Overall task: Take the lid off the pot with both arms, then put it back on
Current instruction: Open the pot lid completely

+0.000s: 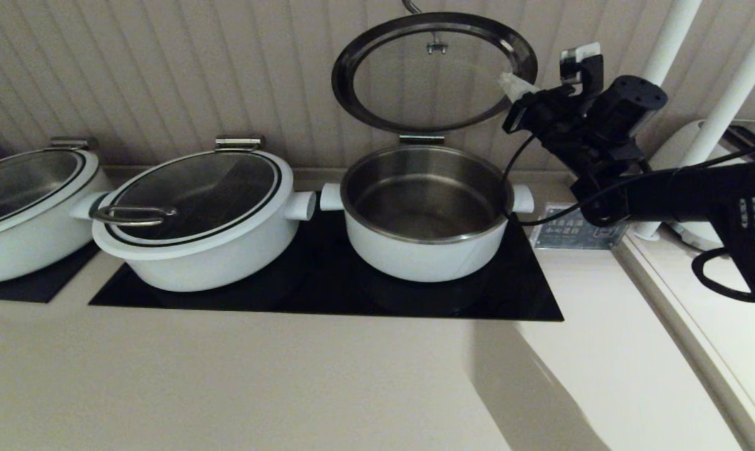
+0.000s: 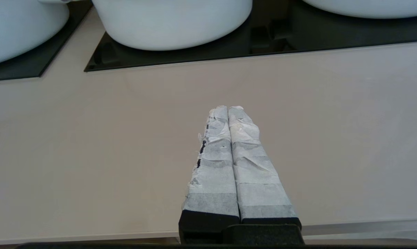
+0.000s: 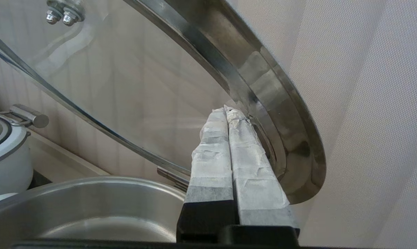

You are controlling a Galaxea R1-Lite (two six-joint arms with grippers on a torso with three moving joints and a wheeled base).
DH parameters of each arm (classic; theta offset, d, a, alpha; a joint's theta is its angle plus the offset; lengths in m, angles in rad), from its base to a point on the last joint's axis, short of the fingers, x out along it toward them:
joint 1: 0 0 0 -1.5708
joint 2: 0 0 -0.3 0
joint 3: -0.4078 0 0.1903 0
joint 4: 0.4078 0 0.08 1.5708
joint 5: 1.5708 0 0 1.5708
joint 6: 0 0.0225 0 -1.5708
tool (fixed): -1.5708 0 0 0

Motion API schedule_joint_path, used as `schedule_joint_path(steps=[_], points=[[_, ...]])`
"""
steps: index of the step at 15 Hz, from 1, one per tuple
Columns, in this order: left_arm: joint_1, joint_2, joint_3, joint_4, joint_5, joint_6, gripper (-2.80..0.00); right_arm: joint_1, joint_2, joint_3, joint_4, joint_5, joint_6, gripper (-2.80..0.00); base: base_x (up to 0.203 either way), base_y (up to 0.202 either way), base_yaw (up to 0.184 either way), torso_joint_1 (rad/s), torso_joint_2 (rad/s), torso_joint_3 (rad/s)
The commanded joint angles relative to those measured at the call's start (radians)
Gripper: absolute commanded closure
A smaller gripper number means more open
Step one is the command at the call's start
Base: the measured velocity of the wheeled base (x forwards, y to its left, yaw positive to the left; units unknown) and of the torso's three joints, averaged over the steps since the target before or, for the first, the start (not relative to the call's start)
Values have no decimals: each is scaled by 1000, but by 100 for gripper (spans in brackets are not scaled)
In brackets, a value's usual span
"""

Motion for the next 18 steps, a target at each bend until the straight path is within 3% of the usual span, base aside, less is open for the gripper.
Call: schedule_joint_path(steps=[1, 18], points=[[0, 0, 0, -1, 0, 1, 0, -2, 3, -7, -8, 1, 0, 0, 0, 0, 0, 0, 0, 0], [0, 0, 0, -1, 0, 1, 0, -8, -25, -31, 6, 11, 0, 0, 0, 0, 0, 0, 0, 0]])
